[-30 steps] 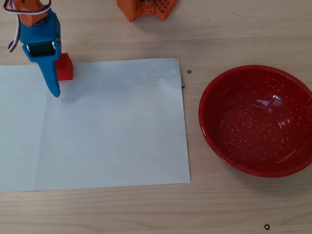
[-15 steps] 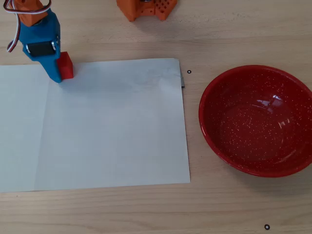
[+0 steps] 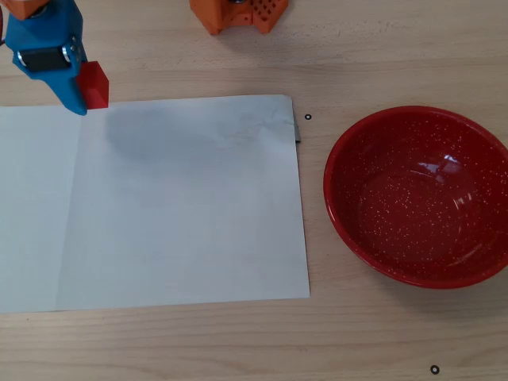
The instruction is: Grasp the red cube and put it in the red bowl
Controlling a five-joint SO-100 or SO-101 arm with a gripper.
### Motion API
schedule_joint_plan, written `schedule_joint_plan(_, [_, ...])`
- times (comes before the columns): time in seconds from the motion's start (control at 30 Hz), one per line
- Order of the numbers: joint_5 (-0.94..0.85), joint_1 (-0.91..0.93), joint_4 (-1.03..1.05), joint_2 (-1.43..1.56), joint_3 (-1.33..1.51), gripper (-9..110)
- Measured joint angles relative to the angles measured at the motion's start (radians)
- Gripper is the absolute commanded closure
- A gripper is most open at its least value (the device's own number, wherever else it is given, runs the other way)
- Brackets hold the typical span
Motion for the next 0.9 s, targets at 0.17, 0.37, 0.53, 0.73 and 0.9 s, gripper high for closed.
schedule_joint_plan(0.17, [-0.072, 0.037, 0.186, 0.0, -0.21, 101])
schedule_joint_plan(0.37, [-0.172, 0.193, 0.258, 0.0, -0.371, 101])
schedule_joint_plan(0.53, [-0.275, 0.318, 0.268, 0.0, -0.446, 101])
schedule_joint_plan(0.73, [-0.413, 0.529, 0.27, 0.0, -0.483, 101])
schedule_joint_plan(0.9, [-0.514, 0.723, 0.27, 0.0, -0.483, 101])
